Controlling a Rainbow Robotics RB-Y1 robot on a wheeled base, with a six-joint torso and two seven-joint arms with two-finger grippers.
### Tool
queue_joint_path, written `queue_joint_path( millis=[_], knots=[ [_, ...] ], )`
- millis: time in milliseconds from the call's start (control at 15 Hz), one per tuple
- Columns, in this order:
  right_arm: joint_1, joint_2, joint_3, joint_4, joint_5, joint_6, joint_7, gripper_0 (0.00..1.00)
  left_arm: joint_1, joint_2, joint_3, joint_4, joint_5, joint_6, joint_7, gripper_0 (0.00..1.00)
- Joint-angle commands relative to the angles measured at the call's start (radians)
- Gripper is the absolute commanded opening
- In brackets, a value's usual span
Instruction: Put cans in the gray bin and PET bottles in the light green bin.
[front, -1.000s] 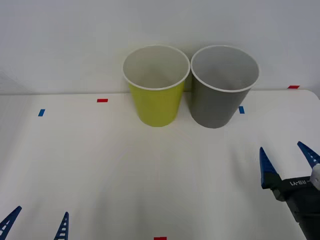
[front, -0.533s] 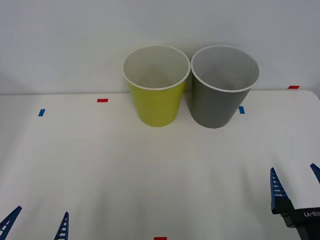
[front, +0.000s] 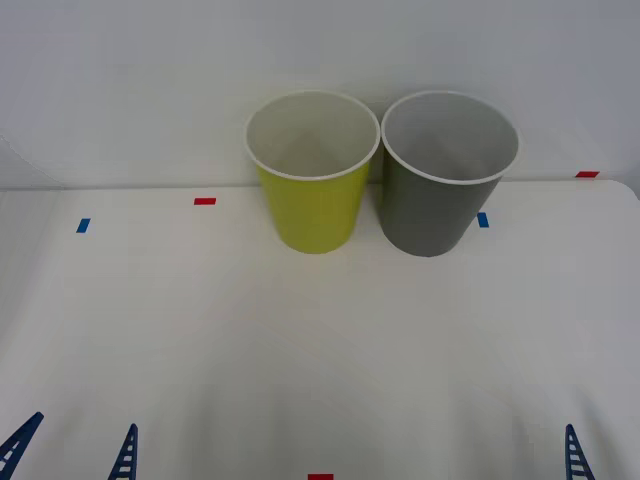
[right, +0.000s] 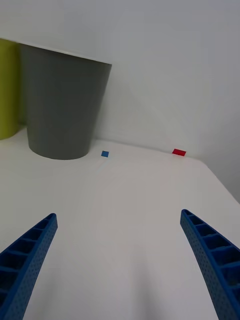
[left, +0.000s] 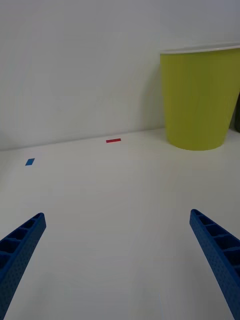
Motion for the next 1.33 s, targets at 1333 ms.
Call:
queue_joint_path(
  millis=[1333],
  knots=[
    [0.013, 0.000, 0.003, 0.004, -0.028, -0.021, -0.017, 0.84, 0.000, 0.000, 0.000, 0.000, 0.000, 0.000, 0.000, 1.00]
  ],
)
